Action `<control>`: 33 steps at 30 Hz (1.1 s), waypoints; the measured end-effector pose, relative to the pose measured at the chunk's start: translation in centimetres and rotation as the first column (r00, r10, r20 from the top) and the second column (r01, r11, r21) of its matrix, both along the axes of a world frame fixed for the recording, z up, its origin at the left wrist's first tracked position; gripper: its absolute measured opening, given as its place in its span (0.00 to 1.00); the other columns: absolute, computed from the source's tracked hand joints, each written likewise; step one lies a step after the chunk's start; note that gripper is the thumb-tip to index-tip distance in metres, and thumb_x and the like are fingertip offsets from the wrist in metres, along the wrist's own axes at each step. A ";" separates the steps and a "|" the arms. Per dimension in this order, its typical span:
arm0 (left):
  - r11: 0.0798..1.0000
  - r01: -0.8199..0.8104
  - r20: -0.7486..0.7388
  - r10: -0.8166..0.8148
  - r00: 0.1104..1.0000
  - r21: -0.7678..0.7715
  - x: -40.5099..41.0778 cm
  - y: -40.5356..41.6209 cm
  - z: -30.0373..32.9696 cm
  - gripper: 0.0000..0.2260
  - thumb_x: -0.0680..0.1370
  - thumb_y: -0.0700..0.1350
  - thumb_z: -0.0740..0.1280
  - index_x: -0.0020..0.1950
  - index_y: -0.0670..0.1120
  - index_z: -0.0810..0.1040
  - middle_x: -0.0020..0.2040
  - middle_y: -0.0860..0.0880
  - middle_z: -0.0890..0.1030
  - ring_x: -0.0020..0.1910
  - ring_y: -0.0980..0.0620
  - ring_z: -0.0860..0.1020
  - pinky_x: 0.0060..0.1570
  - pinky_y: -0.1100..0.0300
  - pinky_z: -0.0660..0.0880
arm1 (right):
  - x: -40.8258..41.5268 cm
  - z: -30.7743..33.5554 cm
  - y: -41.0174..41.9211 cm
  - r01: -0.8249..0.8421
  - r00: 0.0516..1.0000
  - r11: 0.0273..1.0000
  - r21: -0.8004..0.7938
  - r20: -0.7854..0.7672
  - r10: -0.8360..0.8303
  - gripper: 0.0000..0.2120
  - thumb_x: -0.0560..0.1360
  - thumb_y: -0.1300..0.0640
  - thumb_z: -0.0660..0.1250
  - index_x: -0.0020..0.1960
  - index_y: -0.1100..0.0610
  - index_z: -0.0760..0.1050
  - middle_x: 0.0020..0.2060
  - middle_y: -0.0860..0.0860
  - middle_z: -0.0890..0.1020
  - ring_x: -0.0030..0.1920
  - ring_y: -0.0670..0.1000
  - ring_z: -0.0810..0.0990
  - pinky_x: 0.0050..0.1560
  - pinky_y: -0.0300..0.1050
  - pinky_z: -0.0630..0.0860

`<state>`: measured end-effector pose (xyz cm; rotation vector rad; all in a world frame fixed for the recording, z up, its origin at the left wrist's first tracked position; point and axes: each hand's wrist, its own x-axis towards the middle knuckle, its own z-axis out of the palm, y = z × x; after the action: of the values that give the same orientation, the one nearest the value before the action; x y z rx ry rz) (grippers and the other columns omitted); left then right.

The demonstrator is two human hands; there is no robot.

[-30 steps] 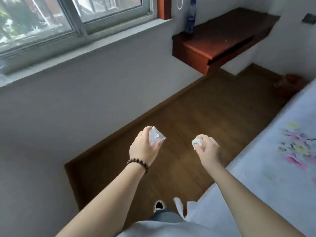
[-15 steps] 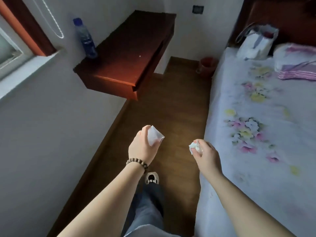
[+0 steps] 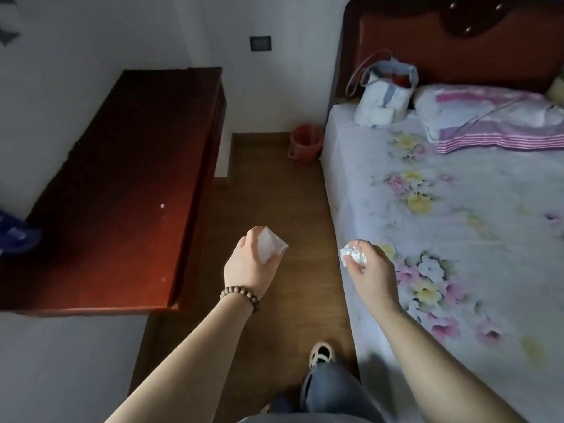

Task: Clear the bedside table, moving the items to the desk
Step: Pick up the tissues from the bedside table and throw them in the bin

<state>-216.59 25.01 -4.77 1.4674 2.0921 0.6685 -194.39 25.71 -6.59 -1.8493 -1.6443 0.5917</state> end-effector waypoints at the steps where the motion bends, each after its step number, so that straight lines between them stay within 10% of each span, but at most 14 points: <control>1: 1.000 0.004 0.007 -0.004 1.000 -0.006 0.0 2.3 -0.3 0.25 0.74 0.58 0.66 0.70 0.56 0.64 0.63 0.51 0.75 0.52 0.48 0.79 0.49 0.52 0.80 | 0.0 -0.1 2.2 0.008 1.000 1.000 0.007 -0.001 -0.008 0.12 0.74 0.58 0.67 0.58 0.59 0.76 0.48 0.55 0.80 0.47 0.56 0.78 0.44 0.40 0.68; 33: 0.974 0.174 0.056 -0.168 0.984 -0.141 -2.8 81.0 -8.5 0.24 0.75 0.56 0.67 0.69 0.53 0.66 0.60 0.51 0.75 0.56 0.52 0.75 0.56 0.53 0.75 | -2.2 -6.9 78.5 0.067 0.998 0.978 -0.198 -0.002 -0.069 0.08 0.75 0.58 0.67 0.53 0.59 0.76 0.42 0.48 0.73 0.43 0.48 0.72 0.43 0.37 0.63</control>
<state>-219.41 105.97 -13.23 1.5149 1.9114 0.4672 -196.64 104.20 -13.50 -2.0322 -1.5573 0.7558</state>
